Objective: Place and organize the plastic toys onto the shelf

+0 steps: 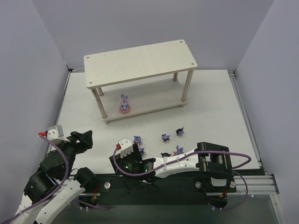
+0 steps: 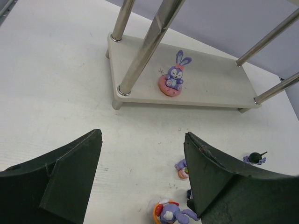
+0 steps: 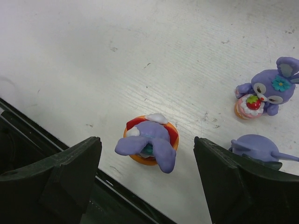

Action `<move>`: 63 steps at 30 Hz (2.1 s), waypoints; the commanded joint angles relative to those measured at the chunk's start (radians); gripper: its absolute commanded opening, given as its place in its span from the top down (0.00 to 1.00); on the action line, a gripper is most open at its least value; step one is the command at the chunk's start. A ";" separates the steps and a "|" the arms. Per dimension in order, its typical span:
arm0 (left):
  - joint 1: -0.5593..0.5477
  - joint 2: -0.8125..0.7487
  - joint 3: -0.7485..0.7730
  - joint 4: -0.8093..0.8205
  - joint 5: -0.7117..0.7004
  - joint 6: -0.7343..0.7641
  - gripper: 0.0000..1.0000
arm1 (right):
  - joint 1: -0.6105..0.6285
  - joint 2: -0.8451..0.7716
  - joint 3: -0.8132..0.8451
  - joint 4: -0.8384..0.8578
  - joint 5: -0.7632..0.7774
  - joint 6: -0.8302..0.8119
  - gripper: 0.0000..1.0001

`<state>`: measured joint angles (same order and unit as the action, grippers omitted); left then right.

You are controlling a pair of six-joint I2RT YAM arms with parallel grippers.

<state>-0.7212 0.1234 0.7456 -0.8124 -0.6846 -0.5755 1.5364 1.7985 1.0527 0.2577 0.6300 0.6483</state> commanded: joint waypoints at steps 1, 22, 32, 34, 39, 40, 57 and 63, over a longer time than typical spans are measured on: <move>-0.006 0.007 0.001 0.007 -0.015 0.028 0.19 | -0.016 0.031 0.052 -0.011 0.074 0.066 0.16; -0.006 -0.005 -0.002 0.010 -0.015 0.034 0.19 | -0.021 0.117 0.064 -0.049 0.050 0.148 0.18; -0.006 -0.005 -0.003 0.010 -0.016 0.034 0.19 | -0.027 0.136 0.072 -0.032 0.051 0.136 0.33; -0.006 -0.002 -0.002 0.010 -0.016 0.035 0.19 | -0.027 0.139 0.072 -0.032 0.059 0.136 0.36; -0.006 -0.001 -0.002 0.012 -0.016 0.037 0.19 | -0.027 0.125 0.063 -0.025 0.073 0.122 0.53; -0.006 0.001 -0.002 0.013 -0.016 0.037 0.19 | -0.027 0.121 0.059 -0.015 0.076 0.116 0.57; -0.006 0.001 -0.003 0.012 -0.020 0.037 0.19 | -0.082 -0.180 0.127 -0.175 -0.039 -0.024 0.76; -0.007 -0.004 -0.003 0.009 -0.023 0.035 0.19 | -0.212 -0.251 0.144 -0.236 -0.145 -0.059 0.76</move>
<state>-0.7216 0.1234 0.7429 -0.8124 -0.6895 -0.5560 1.3975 1.5948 1.1656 0.0971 0.5262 0.6334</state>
